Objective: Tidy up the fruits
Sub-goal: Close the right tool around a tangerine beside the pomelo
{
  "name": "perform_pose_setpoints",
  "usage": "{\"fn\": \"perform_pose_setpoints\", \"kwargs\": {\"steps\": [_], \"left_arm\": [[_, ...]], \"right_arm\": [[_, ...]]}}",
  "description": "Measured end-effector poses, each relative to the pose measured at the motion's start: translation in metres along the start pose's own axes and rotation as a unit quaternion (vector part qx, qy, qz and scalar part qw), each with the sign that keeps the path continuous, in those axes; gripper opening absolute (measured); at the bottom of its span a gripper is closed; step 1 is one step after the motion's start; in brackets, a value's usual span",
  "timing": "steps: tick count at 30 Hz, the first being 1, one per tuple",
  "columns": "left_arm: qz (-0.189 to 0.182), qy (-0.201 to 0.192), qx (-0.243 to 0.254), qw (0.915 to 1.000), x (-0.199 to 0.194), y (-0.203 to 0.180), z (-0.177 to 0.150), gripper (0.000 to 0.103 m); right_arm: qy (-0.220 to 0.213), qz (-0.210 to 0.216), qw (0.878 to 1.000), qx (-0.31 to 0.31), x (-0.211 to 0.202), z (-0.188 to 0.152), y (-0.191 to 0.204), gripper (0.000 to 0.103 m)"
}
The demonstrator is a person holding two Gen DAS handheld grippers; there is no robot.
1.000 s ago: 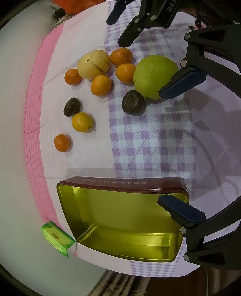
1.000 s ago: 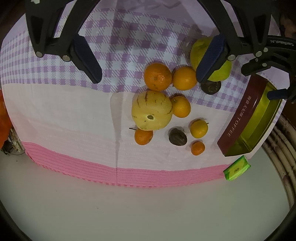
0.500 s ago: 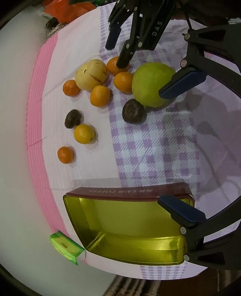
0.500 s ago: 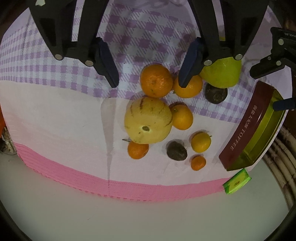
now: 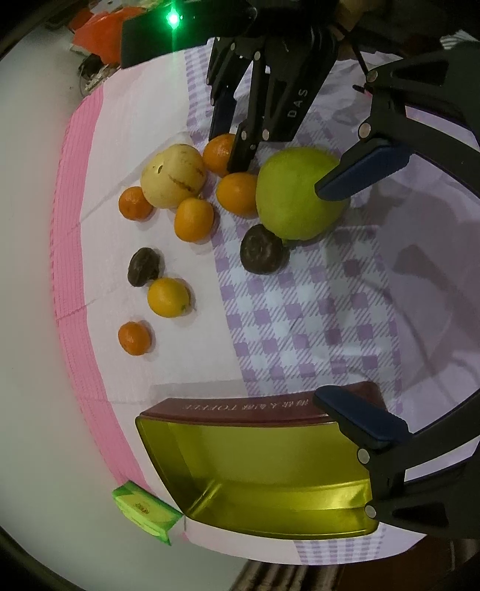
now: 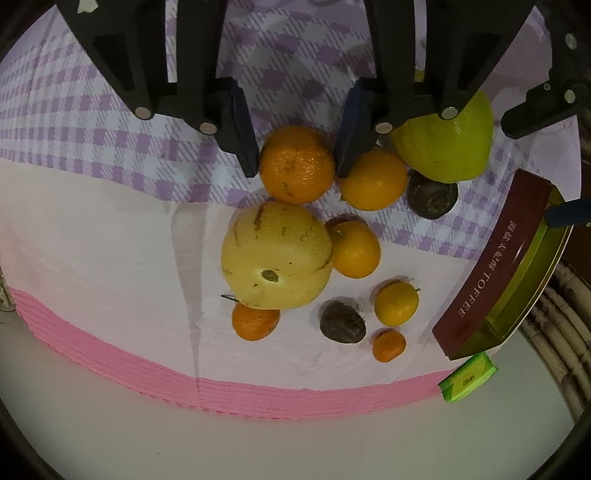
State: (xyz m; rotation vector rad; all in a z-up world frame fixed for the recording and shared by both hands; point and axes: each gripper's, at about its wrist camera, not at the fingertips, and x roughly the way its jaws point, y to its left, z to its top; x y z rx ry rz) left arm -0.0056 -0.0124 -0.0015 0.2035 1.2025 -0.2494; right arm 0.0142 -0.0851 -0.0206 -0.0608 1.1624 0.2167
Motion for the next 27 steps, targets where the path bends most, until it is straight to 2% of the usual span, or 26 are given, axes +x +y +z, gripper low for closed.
{"fn": "perform_pose_setpoints", "kwargs": {"steps": [12,22,27], "left_arm": [[-0.032,0.012,0.013,0.9993,0.005,-0.012,-0.001,0.100],[-0.074,0.039,0.029,0.9961,0.018,-0.036,0.008,0.100],[-0.089,0.055,0.024,0.9942,0.030,-0.045,0.017,0.092]], "right_arm": [[0.005,-0.003,1.000,-0.002,0.005,0.000,0.002,0.037],[-0.008,-0.014,1.000,0.016,-0.025,-0.004,-0.018,0.037],[-0.013,-0.015,0.999,0.034,-0.037,-0.011,-0.034,0.037]]}}
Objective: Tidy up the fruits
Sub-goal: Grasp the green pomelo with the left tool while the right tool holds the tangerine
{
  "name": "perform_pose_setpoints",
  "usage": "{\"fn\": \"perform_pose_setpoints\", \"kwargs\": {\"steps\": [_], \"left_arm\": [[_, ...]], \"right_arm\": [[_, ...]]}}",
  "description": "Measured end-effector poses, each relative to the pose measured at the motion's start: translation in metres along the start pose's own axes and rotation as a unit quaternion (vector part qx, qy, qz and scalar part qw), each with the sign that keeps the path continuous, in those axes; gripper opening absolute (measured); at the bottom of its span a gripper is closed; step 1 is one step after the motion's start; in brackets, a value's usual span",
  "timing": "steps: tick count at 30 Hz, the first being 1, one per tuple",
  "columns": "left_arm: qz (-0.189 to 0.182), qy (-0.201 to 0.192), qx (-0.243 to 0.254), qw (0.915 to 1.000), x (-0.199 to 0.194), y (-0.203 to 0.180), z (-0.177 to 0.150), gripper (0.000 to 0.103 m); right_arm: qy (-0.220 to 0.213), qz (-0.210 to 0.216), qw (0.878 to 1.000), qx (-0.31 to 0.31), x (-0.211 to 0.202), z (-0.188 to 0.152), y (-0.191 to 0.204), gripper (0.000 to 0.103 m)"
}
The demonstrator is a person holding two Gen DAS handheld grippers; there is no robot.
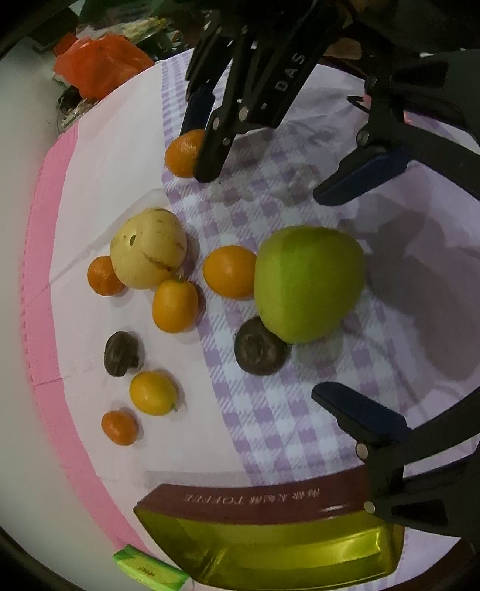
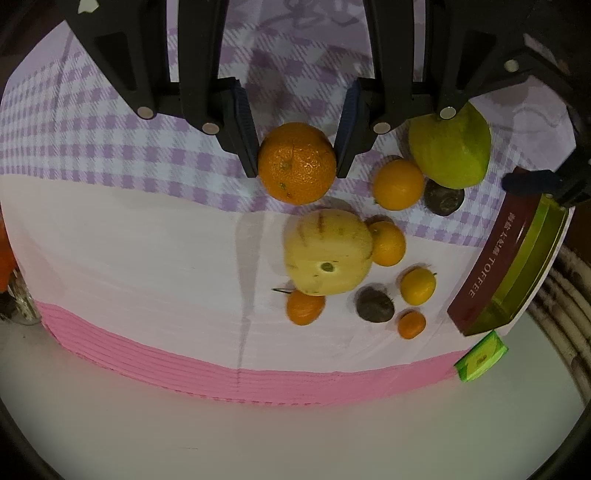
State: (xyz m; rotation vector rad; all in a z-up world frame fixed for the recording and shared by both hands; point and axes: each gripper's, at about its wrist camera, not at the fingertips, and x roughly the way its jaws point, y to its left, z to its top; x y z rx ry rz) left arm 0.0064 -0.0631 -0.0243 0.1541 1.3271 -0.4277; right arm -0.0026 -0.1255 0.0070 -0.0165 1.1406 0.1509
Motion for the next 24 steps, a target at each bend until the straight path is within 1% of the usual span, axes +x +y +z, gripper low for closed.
{"fn": "perform_pose_setpoints", "kwargs": {"steps": [2,3,6,10,13,18,24], "left_arm": [[0.000,0.001,-0.001,1.0000,0.003,-0.001,0.004,0.086],[0.006,0.004,-0.003,1.0000,0.005,-0.001,0.006,0.085],[0.003,0.009,-0.007,0.9999,0.010,-0.002,0.007,0.079],[-0.021,0.027,-0.021,0.9992,0.021,-0.003,0.008,0.067],[-0.021,0.028,-0.022,0.9992,0.024,-0.005,0.010,0.066],[-0.031,0.029,-0.031,0.9986,0.022,-0.005,0.008,0.066],[-0.035,0.033,-0.027,0.9985,0.011,0.008,-0.002,0.066]], "right_arm": [[-0.002,0.003,1.000,0.009,-0.001,-0.002,-0.006,0.037],[-0.002,0.005,1.000,0.012,-0.001,-0.002,-0.007,0.037],[-0.001,0.009,1.000,0.016,0.002,-0.003,-0.010,0.037],[-0.001,0.010,1.000,0.017,0.003,-0.005,-0.011,0.037],[-0.002,0.010,1.000,0.019,0.003,-0.006,-0.011,0.037],[0.000,0.010,1.000,0.022,0.003,-0.007,-0.012,0.037],[0.006,0.009,1.000,0.020,0.008,-0.005,-0.011,0.037]]}}
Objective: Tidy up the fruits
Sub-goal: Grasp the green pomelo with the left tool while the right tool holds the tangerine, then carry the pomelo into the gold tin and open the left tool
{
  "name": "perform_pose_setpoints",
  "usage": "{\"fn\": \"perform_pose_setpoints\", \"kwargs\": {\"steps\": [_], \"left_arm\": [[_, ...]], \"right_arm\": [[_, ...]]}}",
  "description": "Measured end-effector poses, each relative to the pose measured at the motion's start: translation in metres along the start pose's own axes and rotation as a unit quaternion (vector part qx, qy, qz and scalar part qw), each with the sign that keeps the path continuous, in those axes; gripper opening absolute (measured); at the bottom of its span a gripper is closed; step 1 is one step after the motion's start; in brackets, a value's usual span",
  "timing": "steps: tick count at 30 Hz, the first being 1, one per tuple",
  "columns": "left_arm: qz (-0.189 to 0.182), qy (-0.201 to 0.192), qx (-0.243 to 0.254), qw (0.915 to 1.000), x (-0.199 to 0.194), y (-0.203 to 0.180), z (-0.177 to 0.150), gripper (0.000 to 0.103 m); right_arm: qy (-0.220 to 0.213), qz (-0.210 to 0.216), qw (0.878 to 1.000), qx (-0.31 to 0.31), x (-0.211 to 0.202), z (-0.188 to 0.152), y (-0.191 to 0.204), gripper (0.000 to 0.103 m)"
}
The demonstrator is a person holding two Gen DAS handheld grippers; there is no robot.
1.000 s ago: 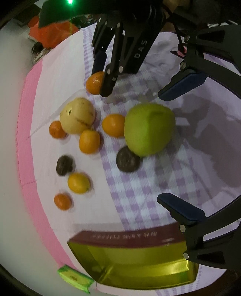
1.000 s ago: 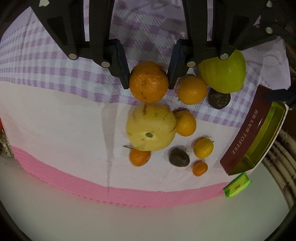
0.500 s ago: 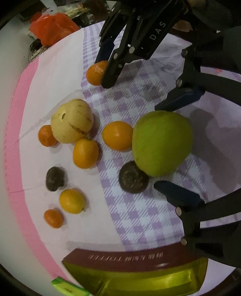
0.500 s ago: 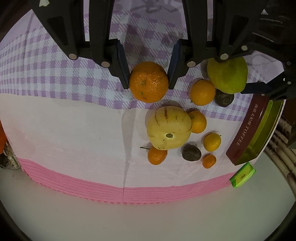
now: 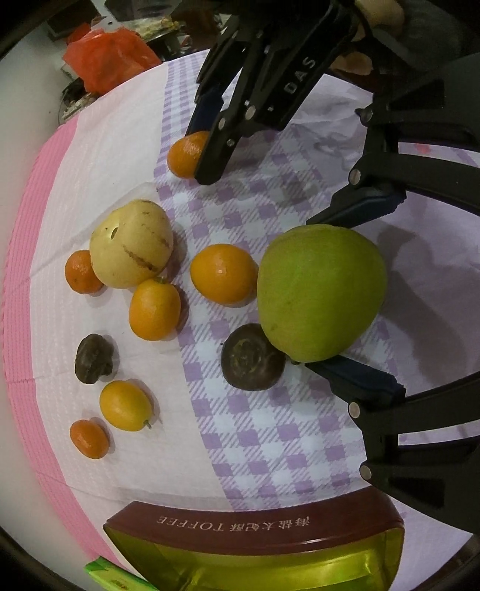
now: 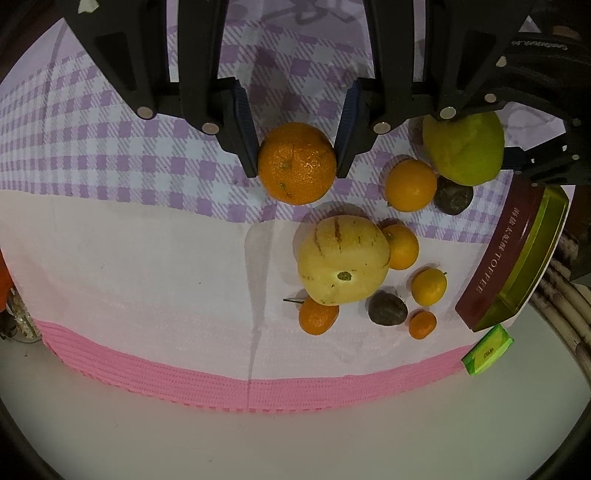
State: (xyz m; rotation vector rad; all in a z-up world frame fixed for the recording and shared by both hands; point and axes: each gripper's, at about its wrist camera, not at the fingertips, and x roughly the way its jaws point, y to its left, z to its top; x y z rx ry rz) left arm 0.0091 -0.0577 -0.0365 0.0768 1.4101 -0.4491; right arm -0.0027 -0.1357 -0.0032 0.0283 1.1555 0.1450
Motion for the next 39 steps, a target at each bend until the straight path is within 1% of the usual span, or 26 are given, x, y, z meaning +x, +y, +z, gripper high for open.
{"fn": "perform_pose_setpoints", "kwargs": {"steps": [3,10,15,20,23,28,30,33,37,39], "left_arm": [[-0.002,-0.007,0.004,1.0000,-0.010,0.004,-0.006,0.066],[0.000,-0.040,0.005,0.9992,-0.044,0.013,-0.008,0.066],[0.015,-0.069,-0.007,0.9975,-0.066,0.033,-0.007,0.066],[0.035,-0.087,-0.035,0.9950,-0.080,0.055,0.002,0.066],[0.054,-0.094,-0.058,0.9924,-0.084,0.078,0.004,0.066],[0.099,-0.098,-0.100,0.9852,-0.086,0.125,0.004,0.066],[0.091,-0.105,-0.113,0.9839,-0.089,0.141,0.003,0.066],[0.117,-0.112,-0.125,0.9789,-0.095,0.160,0.003,0.066],[0.107,-0.118,-0.148,0.9761,-0.101,0.181,-0.002,0.066],[0.118,-0.118,-0.158,0.9733,-0.101,0.191,-0.005,0.066]], "right_arm": [[0.003,-0.001,1.000,0.000,0.002,-0.001,0.000,0.037],[0.005,-0.005,1.000,-0.001,0.004,0.000,0.001,0.037],[0.004,-0.008,1.000,-0.002,0.005,0.000,0.002,0.037],[0.003,-0.011,1.000,-0.007,0.005,0.000,0.004,0.037],[0.003,-0.013,1.000,-0.010,0.006,0.000,0.005,0.037],[0.005,-0.018,1.000,-0.013,0.007,-0.001,0.006,0.037],[0.005,-0.019,1.000,-0.014,0.007,-0.001,0.007,0.037],[0.006,-0.022,1.000,-0.016,0.008,-0.001,0.007,0.037],[0.008,-0.025,0.999,-0.019,0.010,-0.002,0.009,0.037],[0.010,-0.026,0.999,-0.020,0.011,-0.002,0.009,0.037]]}}
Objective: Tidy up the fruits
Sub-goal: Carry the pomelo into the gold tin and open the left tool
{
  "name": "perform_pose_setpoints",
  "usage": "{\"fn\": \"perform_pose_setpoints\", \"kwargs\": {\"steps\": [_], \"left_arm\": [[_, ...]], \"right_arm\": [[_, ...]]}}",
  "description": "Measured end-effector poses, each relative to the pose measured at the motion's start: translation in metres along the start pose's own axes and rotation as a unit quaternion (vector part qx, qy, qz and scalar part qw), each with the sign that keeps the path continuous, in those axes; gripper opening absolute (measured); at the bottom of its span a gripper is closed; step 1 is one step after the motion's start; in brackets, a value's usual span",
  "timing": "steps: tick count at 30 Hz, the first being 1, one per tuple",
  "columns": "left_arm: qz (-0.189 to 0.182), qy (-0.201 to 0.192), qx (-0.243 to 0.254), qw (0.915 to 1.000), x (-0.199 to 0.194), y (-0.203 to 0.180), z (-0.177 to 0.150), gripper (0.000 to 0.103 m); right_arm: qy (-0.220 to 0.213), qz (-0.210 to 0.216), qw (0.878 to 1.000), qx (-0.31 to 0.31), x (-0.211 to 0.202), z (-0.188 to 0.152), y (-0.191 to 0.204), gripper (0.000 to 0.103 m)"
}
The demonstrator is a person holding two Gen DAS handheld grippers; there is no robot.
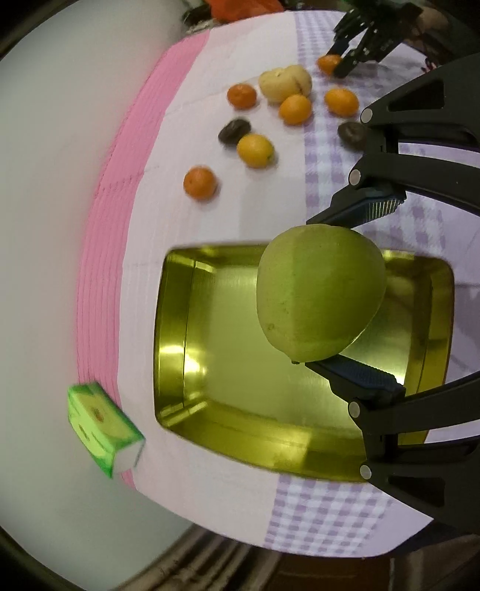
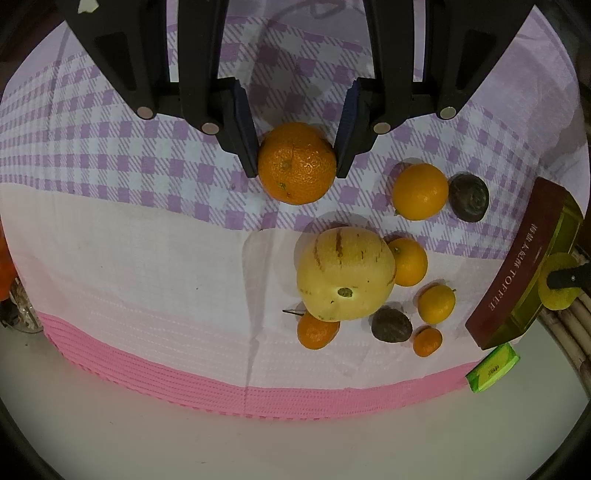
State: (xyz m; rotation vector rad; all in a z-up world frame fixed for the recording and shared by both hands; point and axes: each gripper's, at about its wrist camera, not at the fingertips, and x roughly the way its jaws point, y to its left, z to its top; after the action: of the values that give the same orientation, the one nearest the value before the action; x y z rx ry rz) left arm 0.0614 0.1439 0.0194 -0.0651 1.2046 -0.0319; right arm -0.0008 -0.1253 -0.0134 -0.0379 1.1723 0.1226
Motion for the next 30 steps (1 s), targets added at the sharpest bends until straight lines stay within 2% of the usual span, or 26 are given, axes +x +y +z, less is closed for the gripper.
{"fn": "perform_pose_setpoints", "kwargs": {"steps": [7,12,30], "left_arm": [[0.041,0.010,-0.022,0.9989,0.014,0.025,-0.001,0.066],[0.057,0.014,-0.030,0.9978,0.021,0.040,-0.001,0.066],[0.062,0.042,-0.047,0.9961,0.047,0.062,-0.007,0.066]], "right_arm": [[0.004,-0.005,1.000,-0.003,0.003,0.000,0.003,0.037],[0.004,-0.007,1.000,-0.006,0.004,0.000,0.004,0.037],[0.003,-0.034,0.999,-0.015,0.003,0.004,0.013,0.037]]}}
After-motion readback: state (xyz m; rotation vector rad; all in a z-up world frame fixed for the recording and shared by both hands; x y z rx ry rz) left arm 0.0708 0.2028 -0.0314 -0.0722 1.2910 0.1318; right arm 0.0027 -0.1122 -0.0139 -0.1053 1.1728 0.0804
